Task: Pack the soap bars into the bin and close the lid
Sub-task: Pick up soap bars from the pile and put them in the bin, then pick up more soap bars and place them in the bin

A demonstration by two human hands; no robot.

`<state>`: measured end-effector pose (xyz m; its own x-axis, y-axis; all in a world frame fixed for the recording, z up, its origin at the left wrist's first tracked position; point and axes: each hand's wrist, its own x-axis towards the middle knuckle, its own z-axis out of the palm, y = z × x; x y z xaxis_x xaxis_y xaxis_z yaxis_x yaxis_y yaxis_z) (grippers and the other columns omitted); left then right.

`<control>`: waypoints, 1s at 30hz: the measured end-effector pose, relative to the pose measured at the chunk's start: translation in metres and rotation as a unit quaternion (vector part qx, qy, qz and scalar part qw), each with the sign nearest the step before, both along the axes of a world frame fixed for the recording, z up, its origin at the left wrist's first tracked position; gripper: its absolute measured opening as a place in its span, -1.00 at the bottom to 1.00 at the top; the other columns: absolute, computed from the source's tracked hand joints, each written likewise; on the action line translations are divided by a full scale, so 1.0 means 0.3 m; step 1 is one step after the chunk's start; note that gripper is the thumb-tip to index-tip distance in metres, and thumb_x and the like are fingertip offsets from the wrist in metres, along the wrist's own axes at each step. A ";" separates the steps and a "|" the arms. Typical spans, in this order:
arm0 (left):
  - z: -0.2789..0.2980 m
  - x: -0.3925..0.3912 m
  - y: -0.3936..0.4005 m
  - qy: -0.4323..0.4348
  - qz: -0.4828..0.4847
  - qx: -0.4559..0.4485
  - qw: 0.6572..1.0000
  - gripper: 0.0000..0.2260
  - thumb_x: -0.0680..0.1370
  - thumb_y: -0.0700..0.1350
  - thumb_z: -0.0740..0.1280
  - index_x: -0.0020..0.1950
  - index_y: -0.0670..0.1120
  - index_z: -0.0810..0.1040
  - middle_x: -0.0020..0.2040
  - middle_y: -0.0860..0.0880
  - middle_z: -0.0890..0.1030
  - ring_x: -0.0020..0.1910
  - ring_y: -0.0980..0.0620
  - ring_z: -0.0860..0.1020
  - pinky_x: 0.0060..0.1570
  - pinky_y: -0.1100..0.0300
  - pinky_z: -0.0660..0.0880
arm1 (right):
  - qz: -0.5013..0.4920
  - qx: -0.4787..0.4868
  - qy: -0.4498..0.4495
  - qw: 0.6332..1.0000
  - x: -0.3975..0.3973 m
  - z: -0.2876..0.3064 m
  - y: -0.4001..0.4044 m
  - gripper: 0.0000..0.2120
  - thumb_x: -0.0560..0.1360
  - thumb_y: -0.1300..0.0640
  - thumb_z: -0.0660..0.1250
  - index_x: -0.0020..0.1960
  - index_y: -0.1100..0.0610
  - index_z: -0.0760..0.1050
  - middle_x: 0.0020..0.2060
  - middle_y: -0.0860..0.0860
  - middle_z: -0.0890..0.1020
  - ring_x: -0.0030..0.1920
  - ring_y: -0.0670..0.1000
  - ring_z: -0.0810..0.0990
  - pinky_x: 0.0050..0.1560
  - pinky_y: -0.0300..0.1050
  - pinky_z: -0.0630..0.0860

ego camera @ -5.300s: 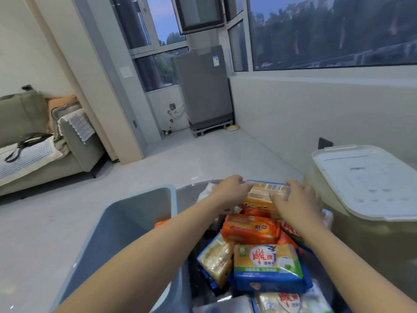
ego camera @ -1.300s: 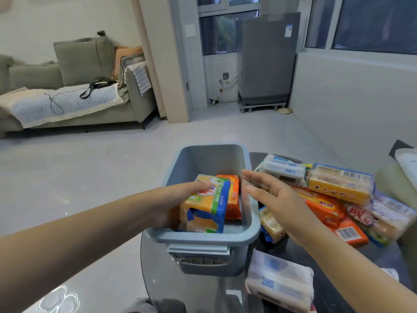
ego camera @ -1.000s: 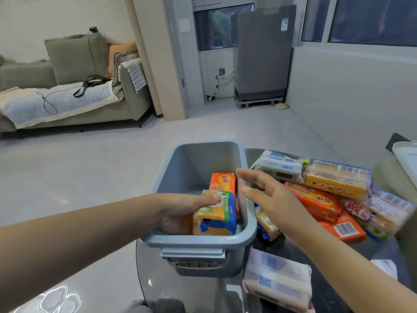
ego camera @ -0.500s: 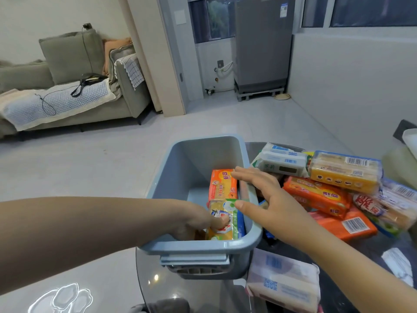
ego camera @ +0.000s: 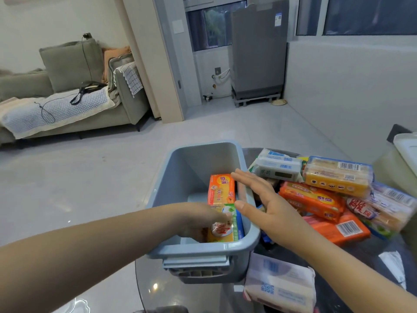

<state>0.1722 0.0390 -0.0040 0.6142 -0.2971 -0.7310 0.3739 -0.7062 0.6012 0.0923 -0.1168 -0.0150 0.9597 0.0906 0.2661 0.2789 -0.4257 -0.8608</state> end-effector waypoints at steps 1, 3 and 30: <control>0.013 0.000 0.003 -0.006 0.011 -0.014 1.000 -0.82 0.60 -0.01 0.23 -0.03 -0.11 0.50 -0.15 -0.06 0.63 -0.21 0.03 0.61 0.05 0.08 0.53 | -0.002 0.008 -0.003 1.000 -0.002 -0.003 -0.001 -0.53 0.50 -0.02 0.28 0.32 -0.36 0.23 0.38 -0.38 0.19 0.39 -0.41 0.07 0.31 -0.34 0.11; 0.043 -0.004 0.009 -0.030 0.016 -0.010 0.999 -0.66 0.60 0.04 0.20 0.22 -0.18 0.48 0.08 -0.15 0.58 0.02 -0.09 0.59 0.18 -0.01 0.47 | -0.009 0.015 -0.008 1.000 -0.004 -0.009 -0.002 -0.56 0.49 -0.06 0.28 0.29 -0.38 0.24 0.38 -0.37 0.21 0.39 -0.39 0.10 0.35 -0.28 0.16; 0.135 0.243 -0.536 -0.373 -0.343 0.052 0.861 -0.52 0.50 0.01 0.38 0.40 -0.06 0.42 0.40 -0.04 0.46 0.36 0.01 0.41 0.22 0.27 0.27 | -0.354 -0.259 0.024 0.898 0.157 -0.023 -0.469 -0.75 0.45 -0.02 0.30 0.12 -0.09 0.57 0.16 -0.05 0.58 0.22 0.10 0.34 0.16 -0.03 0.24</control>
<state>0.2450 -0.1217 0.0366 0.6312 -0.7330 -0.2537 -0.6147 -0.6721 0.4128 0.1393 -0.2575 -0.0218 0.8351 -0.4470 0.3207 -0.2517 -0.8288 -0.4998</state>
